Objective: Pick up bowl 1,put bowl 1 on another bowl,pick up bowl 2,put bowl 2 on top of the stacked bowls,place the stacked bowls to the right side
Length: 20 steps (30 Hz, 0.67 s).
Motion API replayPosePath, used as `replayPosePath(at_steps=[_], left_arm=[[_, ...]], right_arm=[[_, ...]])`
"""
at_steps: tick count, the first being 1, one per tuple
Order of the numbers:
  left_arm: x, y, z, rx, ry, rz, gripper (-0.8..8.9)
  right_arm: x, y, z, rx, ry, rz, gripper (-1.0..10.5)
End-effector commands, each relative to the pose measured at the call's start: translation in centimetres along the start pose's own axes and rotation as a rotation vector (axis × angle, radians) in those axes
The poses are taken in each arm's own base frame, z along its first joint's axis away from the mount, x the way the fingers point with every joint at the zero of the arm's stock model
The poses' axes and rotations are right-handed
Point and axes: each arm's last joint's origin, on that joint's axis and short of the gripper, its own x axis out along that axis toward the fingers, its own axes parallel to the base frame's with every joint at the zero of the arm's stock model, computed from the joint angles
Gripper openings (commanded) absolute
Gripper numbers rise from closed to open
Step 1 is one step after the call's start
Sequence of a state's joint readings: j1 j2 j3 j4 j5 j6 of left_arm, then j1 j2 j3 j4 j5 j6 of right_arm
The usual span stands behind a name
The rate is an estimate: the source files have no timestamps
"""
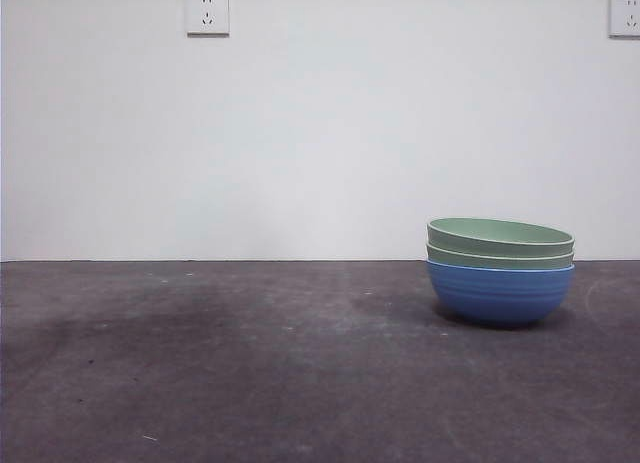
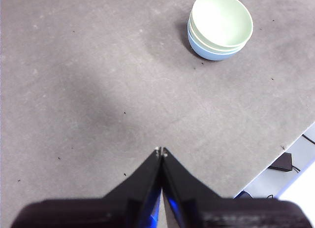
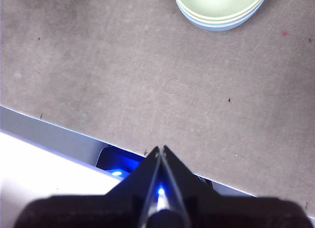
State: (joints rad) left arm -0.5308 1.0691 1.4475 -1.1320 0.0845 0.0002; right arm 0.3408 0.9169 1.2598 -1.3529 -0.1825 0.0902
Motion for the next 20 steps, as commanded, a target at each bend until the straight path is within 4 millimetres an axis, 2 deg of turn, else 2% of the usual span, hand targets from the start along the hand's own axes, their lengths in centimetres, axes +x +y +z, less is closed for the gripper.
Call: replayPosePath(at_steps=[1,9,14,17,20], left_arm=[[0.0,0.0,0.0,0.010,-0.003,0.005,-0.03],[-0.4,0.7,0.2,0.048,-0.044,0.061,-0.03],[-2.1,2.3,0.6,0.021,-0.358,0.141,-0.03],[-1.9,3.3,-1.1,0.024,-0.551,0.185,-0.03],[-0.4,4.5,-4.2,0.014,-0.663,0.274,-0.03]], right_arm=[[0.1,0.0,-0.2,0.007,0.015,-0.003,0.0],[0.1,0.0,-0.2,0.007,0.015,-0.002,0.0],[0.1,0.0,-0.2,0.007,0.014,-0.003,0.0],[0.1,0.0,-0.2,0.007,0.015,-0.003,0.0],[0.1,0.0,-0.2,0.007,0.015,-0.002,0.0]])
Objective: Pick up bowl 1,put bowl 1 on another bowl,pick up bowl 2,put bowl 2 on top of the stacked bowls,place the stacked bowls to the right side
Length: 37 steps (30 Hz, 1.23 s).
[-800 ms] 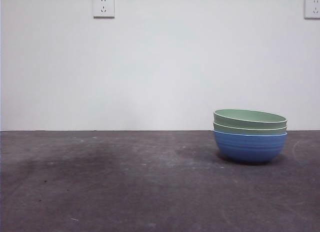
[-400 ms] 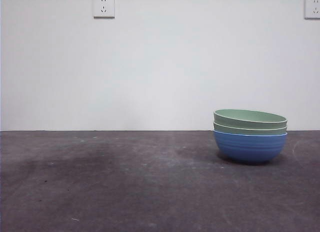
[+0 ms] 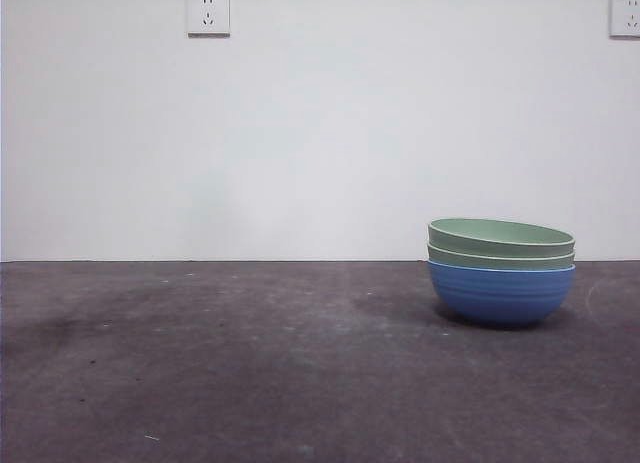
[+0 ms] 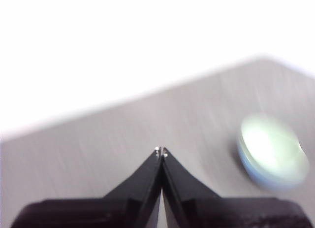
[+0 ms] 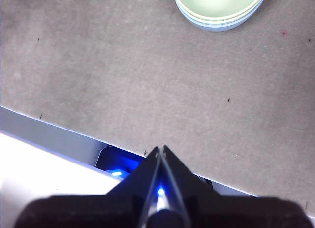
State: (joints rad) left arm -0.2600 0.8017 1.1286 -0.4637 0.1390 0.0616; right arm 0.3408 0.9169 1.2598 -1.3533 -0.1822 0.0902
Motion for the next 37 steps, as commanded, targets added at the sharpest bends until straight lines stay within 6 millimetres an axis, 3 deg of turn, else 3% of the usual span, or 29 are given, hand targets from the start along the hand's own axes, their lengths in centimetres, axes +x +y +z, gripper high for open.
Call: replayPosePath(at_steps=[1,9,17,26,37], left_arm=[[0.3,0.9,-4.3,0.017,-0.068,0.087,-0.03],[-1.6,1.6,-14.8,0.018,-0.128,0.255,-0.03],[-2.1,1.5,-22.2,-0.009,-0.085,0.363,-0.03],[-1.8,1.4,-26.1,-0.044,-0.047,0.385,-0.03],[-1.8,1.2,-27.7,-0.088,0.097,0.372,-0.03]], right_arm=[[0.1,0.0,-0.2,0.007,0.014,-0.002,0.0],[0.1,0.0,-0.2,0.007,0.014,-0.002,0.0],[0.1,0.0,-0.2,0.007,0.014,-0.002,0.0],[0.1,0.0,-0.2,0.007,0.014,-0.002,0.0],[0.1,0.0,-0.2,0.007,0.014,-0.002,0.0]])
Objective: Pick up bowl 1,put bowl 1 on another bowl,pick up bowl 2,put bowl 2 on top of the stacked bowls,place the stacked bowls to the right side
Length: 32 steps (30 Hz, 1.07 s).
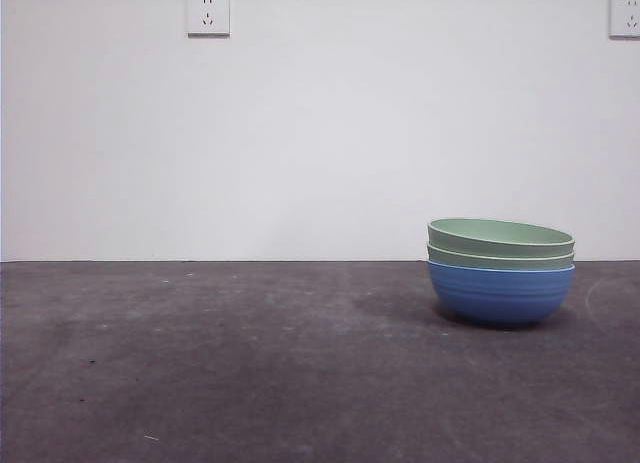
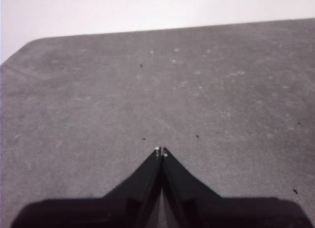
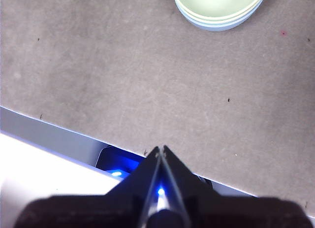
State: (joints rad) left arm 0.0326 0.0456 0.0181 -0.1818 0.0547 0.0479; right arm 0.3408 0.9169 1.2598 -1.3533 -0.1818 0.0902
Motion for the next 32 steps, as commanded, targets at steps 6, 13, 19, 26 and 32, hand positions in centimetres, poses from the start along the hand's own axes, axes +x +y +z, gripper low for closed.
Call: replayPosePath(at_steps=[6,13,19,26,32], left_arm=[[0.1,0.0,-0.4,-0.023,0.001,0.005,-0.03],[0.1,0.0,-0.4,-0.023,0.001,0.004,-0.03],[0.1,0.0,-0.4,-0.023,0.001,0.004,-0.03],[0.1,0.0,-0.4,-0.023,0.001,0.004,-0.03],[0.1,0.0,-0.4,-0.023,0.001,0.004,-0.03]], right_arm=[[0.1,0.0,-0.2,0.007,0.014,-0.002,0.0],[0.1,0.0,-0.2,0.007,0.014,-0.002,0.0],[0.1,0.0,-0.2,0.007,0.014,-0.002,0.0],[0.1,0.0,-0.2,0.006,0.012,-0.001,0.0],[-1.8,-0.8,-0.7,-0.012,-0.162,-0.056,0.0]])
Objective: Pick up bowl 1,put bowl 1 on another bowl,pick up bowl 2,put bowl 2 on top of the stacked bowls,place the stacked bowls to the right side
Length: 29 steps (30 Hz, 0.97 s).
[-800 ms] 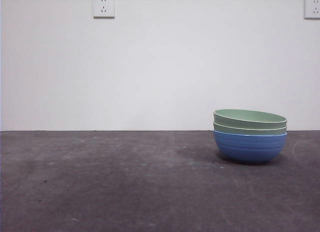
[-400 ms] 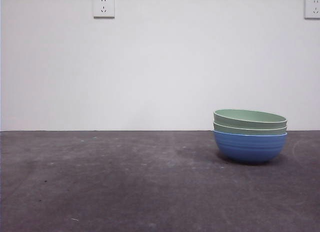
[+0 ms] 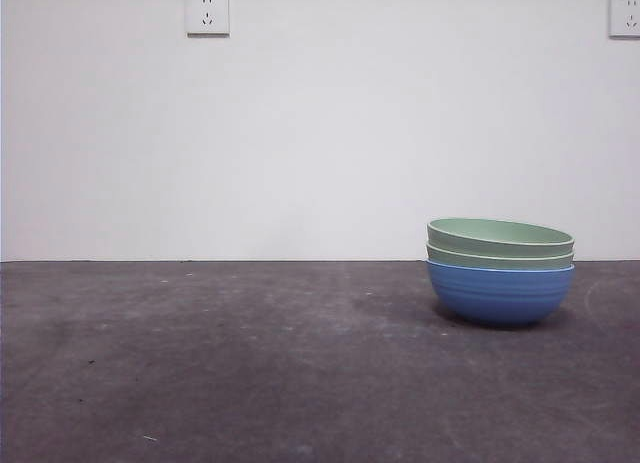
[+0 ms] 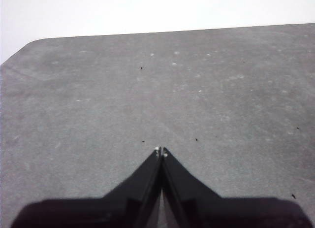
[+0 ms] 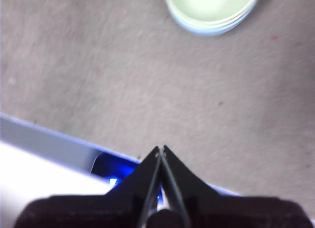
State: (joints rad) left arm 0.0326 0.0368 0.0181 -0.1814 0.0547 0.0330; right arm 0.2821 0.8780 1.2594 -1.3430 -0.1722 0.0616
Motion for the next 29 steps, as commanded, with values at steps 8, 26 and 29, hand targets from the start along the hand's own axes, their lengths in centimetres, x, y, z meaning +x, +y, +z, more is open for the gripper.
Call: replayPosePath(at_steps=[8,26,29], left_arm=[[0.1,0.0,-0.4,-0.008,0.010,0.004,-0.03],[0.1,0.0,-0.4,-0.008,0.010,0.004,-0.03],[0.1,0.0,-0.4,-0.008,0.010,0.004,-0.03]], right_arm=[[-2.8,-0.8,-2.1,-0.097,-0.647,-0.072,0.0],[14.0,-5.1,-12.6,-0.042,-0.817,-0.117,0.0],[15.6,-5.5,-13.5,-0.016,-0.801,-0.107,0.0]])
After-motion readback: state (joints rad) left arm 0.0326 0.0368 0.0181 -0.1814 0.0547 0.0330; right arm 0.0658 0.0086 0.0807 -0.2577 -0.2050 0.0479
